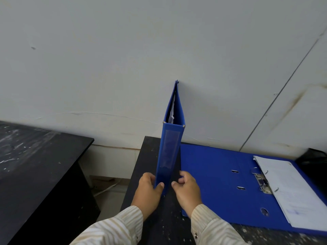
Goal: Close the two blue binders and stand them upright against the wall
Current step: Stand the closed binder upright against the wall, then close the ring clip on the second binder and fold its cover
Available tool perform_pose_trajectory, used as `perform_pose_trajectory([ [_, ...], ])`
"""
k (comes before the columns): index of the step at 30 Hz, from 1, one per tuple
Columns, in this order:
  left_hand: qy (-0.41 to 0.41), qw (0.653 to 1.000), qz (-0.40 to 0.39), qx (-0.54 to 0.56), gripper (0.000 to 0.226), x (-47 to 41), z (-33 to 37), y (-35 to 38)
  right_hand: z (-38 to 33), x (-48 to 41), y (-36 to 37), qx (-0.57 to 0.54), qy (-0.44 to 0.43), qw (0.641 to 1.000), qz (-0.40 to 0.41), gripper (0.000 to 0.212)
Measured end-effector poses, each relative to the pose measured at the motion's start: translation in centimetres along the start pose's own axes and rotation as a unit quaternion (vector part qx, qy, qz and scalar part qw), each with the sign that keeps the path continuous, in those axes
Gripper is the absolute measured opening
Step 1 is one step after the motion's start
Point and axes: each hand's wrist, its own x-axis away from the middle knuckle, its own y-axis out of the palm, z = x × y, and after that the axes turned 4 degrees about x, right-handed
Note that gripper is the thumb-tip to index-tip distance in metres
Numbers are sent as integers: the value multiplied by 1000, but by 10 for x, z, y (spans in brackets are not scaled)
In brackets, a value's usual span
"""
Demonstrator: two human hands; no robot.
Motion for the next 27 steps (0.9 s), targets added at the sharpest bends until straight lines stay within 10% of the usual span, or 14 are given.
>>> perform_pose_trajectory([
  [27,58,966,-237,-90,7,47,52,177,148,28,-164,106,45,992,50,21],
])
